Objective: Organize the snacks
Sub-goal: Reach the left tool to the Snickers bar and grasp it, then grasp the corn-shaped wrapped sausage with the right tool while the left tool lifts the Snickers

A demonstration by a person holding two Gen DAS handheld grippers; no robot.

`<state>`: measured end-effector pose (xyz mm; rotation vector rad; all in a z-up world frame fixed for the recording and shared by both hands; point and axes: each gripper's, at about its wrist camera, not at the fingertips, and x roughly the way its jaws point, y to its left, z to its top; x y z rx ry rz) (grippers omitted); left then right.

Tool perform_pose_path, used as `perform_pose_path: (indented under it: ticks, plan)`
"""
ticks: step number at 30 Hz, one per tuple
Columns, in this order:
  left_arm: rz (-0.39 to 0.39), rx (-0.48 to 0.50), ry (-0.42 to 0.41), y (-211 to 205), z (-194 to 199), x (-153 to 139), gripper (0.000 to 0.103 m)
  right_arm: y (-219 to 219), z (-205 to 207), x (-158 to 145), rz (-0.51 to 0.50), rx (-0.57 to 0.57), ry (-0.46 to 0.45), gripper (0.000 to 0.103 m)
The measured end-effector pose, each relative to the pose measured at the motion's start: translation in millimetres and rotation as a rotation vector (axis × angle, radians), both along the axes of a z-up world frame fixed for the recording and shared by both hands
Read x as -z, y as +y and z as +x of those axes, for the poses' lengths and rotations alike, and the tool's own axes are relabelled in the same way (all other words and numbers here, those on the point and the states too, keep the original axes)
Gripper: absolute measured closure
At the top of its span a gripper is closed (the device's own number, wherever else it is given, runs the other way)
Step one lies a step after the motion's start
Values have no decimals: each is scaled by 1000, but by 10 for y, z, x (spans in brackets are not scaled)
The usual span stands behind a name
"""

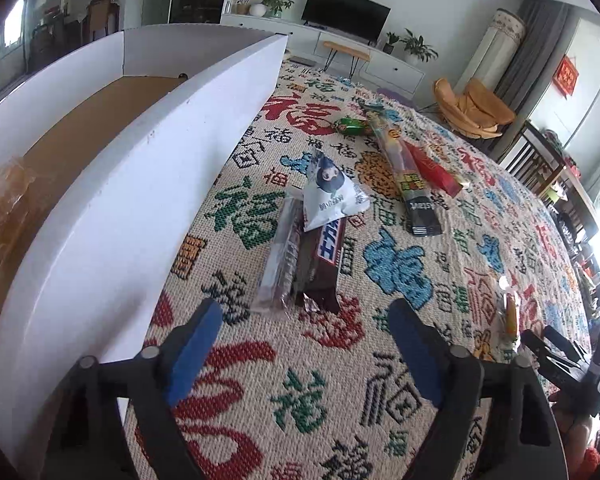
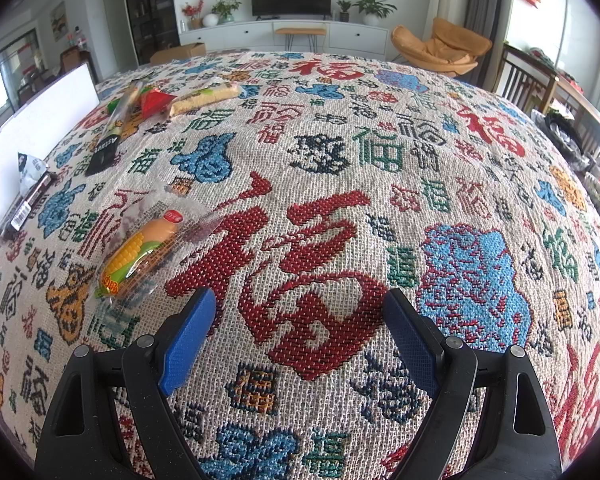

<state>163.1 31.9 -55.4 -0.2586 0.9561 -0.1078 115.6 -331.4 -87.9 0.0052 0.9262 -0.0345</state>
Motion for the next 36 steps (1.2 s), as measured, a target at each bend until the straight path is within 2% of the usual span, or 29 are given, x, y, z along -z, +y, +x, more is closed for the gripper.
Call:
perform_pose_path:
  ticks: [4, 8, 9, 12, 14, 15, 18, 19, 22, 24, 27, 29, 30, 31, 32, 33, 34, 35, 36]
  plan:
    - [26, 45, -19, -114, 182, -11, 31, -2, -1, -1, 0, 0, 0, 16]
    - [99, 126, -9, -373, 414, 40, 35, -3, -2, -1, 1, 0, 0, 16]
    - [119, 132, 12, -416, 483, 95, 39, -1, -1, -1, 1, 0, 0, 16]
    - [196, 129, 6, -534, 608, 143, 41, -2, -2, -2, 1, 0, 0, 16]
    - [201, 140, 35, -609, 664, 178, 55, 0, -1, -2, 1, 0, -1, 16]
    - [190, 152, 72, -633, 697, 240, 68, -2, -2, -2, 1, 0, -1, 16]
    - [217, 173, 54, -684, 624, 284, 76, -5, -4, -3, 1, 0, -1, 16]
    - [191, 192, 58, -673, 574, 276, 82, -1, -1, -2, 2, 0, 0, 16]
    - [28, 281, 97, -625, 338, 221, 85, -3, -4, -5, 2, 0, -1, 16]
    - [-3, 336, 113, -624, 149, 197, 85, -2, -3, -4, 2, 0, -1, 16]
    - [2, 348, 118, -627, -10, 182, 83, -3, -3, -5, 2, 1, -1, 16]
    - [46, 356, 113, -681, -26, 187, 76, -8, -6, -6, 1, 1, -1, 16]
    - [77, 350, 113, -714, -19, 199, 59, -7, -5, -7, 2, 0, -1, 16]
    - [101, 341, 108, -747, -2, 207, 34, -7, -5, -8, 2, 0, -1, 16]
    - [120, 332, 92, -780, 5, 210, 23, -12, -7, -8, 3, 0, -1, 16]
    - [141, 326, 66, -811, 4, 203, 17, -11, -7, -9, 3, 0, -1, 16]
    - [166, 322, 50, -828, -1, 210, 21, -11, -7, -10, 4, 0, -2, 16]
    - [186, 320, 50, -851, 10, 234, 32, -1, 10, -6, 7, 1, -2, 16]
    - [196, 313, 60, -862, 14, 266, 64, -9, 8, -6, 12, 1, -3, 16]
